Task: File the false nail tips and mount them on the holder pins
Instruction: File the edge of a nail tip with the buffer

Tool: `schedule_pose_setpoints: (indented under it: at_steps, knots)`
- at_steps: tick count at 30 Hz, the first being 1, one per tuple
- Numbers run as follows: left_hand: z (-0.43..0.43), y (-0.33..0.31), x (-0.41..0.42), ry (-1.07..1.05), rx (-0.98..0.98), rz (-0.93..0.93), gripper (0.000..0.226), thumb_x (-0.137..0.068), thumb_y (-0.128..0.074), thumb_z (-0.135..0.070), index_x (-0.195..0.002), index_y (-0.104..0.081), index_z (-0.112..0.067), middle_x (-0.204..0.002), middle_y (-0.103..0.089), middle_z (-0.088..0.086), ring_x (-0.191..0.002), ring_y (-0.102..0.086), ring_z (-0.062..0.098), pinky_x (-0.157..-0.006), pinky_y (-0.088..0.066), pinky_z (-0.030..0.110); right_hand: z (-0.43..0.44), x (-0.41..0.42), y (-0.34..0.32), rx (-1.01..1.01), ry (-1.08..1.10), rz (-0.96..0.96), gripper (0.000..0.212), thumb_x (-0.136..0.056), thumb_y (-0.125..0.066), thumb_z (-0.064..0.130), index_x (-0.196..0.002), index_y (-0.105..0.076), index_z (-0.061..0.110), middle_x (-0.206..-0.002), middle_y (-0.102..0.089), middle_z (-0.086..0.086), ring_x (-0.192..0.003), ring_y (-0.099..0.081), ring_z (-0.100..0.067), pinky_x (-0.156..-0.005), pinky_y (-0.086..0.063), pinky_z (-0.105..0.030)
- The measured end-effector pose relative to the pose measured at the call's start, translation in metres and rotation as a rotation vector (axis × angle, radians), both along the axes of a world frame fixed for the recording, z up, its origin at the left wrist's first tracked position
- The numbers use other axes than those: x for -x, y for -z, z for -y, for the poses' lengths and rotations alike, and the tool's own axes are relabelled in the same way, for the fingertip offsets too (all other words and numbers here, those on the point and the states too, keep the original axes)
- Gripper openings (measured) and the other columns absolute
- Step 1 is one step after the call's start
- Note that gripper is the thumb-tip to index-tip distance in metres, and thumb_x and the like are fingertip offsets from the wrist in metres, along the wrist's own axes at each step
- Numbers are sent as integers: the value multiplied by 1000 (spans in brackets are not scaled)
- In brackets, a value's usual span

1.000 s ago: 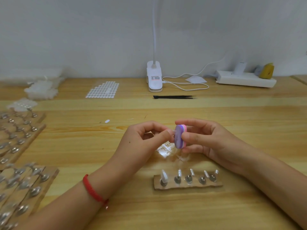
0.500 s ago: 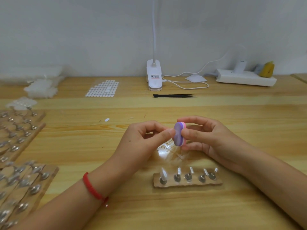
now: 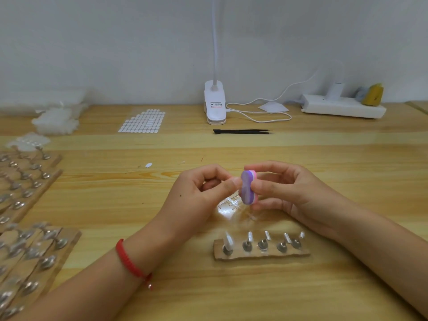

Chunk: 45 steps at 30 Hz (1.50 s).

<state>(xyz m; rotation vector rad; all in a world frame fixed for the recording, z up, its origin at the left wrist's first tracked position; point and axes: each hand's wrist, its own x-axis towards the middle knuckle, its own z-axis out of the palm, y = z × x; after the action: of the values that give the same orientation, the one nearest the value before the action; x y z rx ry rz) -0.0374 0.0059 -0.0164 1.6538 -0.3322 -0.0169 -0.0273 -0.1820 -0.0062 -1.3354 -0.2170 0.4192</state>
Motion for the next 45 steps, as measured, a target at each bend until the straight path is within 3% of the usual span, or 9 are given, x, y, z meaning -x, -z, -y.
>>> schedule_pose_setpoints:
  at_steps: [5, 12, 16, 19, 38, 42, 45]
  knots:
    - [1, 0, 2, 36, -64, 40, 13, -81, -67, -36, -72, -66, -26, -65, -30, 25, -56, -28, 19, -51, -28, 23, 1, 0, 0, -39, 41, -14, 26, -66, -73, 16, -91, -80, 22, -83, -75, -5, -72, -71, -11, -61, -56, -20]
    - [0, 5, -1, 27, -69, 33, 12, -83, -67, -33, -72, -66, -27, -66, -34, 27, -53, -29, 15, -47, -28, 15, -1, 0, 1, -21, 67, 18, 29, -60, -77, 20, -89, -80, 20, -84, -75, -6, -71, -72, -14, -61, -56, -21]
    - [-1, 5, -3, -2, -2, -5, 13, -81, -65, -31, -75, -67, -20, -66, -34, 14, -45, -30, 8, -45, -28, 13, -3, 3, 0, 44, 5, 54, 31, -59, -79, 23, -90, -79, 22, -87, -76, -7, -73, -72, -16, -61, -57, -22]
    - [0, 5, -2, 44, -47, -5, 14, -82, -65, -30, -76, -67, -18, -65, -36, 9, -46, -29, 8, -44, -26, 13, -1, 0, 1, -21, 71, 20, 31, -59, -77, 22, -90, -80, 21, -84, -75, -6, -73, -72, -13, -61, -56, -20]
    - [0, 2, -2, -34, 13, -27, 12, -82, -66, -25, -75, -67, -15, -67, -42, 12, -41, -33, 5, -44, -29, 11, -4, 1, 0, 23, 15, 39, 29, -62, -76, 19, -91, -80, 22, -87, -76, -7, -74, -72, -15, -62, -57, -22]
    - [2, 3, -1, 0, -12, -29, 12, -84, -67, -22, -74, -67, -15, -58, -40, 0, -43, -32, 4, -44, -28, 11, -1, -1, 1, -50, 100, 8, 29, -61, -75, 21, -90, -80, 22, -86, -76, -6, -75, -72, -12, -63, -56, -20]
    - [0, 2, -3, -56, 31, -28, 13, -84, -66, -22, -71, -67, -18, -60, -40, 3, -41, -34, 4, -44, -29, 10, -3, 1, 0, 9, 31, 19, 32, -60, -76, 19, -92, -79, 20, -88, -76, -8, -75, -72, -16, -62, -57, -22]
